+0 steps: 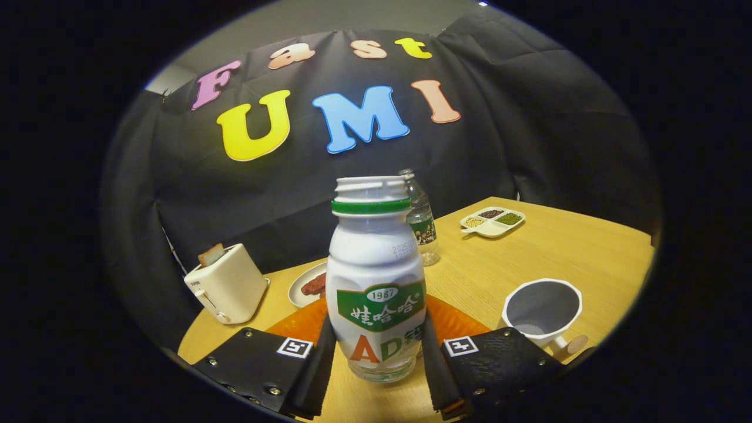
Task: Take the bottle from table, then pour the juice into the cup, finally place the bottle on the coaster
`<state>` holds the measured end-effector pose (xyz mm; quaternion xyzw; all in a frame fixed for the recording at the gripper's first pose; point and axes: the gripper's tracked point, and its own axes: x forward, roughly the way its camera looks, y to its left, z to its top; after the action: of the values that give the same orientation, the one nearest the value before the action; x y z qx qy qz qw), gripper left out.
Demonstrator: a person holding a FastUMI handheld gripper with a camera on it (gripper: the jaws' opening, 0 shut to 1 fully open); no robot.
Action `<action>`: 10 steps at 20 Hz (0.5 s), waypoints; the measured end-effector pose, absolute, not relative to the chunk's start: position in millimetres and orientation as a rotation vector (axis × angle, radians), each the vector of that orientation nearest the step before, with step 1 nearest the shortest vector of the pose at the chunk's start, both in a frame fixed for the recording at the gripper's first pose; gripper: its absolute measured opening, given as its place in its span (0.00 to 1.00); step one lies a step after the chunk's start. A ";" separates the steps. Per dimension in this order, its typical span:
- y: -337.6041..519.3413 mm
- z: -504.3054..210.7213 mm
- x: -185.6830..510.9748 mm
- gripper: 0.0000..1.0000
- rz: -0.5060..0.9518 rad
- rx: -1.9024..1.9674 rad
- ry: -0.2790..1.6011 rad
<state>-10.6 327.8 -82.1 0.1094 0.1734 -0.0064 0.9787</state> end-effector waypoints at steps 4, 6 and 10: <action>329.9 -88.4 -3.0 0.67 -0.041 0.067 0.359; 332.1 -93.2 2.3 0.67 -0.038 0.016 0.359; 335.6 -100.1 11.9 0.67 -0.033 -0.045 0.358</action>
<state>11.9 335.6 -100.1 -0.0224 0.1781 -0.0163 0.9836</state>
